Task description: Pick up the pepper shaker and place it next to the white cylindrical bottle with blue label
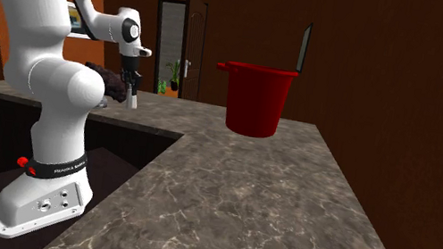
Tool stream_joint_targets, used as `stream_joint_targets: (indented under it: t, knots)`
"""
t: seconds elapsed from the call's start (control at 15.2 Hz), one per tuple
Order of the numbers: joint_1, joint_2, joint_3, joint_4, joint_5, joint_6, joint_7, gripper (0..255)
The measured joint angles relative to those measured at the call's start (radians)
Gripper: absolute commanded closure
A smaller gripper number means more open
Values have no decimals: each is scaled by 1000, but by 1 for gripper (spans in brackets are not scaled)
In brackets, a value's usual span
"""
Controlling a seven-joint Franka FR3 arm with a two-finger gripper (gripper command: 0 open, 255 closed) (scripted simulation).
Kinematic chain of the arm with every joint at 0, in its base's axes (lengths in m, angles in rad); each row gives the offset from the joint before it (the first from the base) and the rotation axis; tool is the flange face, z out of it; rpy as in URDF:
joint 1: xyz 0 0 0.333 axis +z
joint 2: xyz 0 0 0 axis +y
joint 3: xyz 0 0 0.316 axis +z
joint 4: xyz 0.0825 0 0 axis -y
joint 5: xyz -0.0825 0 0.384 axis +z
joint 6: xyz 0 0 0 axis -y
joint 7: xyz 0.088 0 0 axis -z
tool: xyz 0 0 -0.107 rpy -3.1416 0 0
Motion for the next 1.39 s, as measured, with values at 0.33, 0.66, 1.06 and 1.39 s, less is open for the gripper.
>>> stream_joint_targets:
  t: [0.33, 0.66, 1.06, 1.39]
  knots:
    - [-4, 33, 3, -27, -14, 59, 8, 255]
    - [-3, 34, 3, -31, -15, 63, 9, 255]
    - [-3, 34, 3, -31, -15, 64, 9, 0]
    - [1, -41, -8, 3, 17, -40, -17, 0]
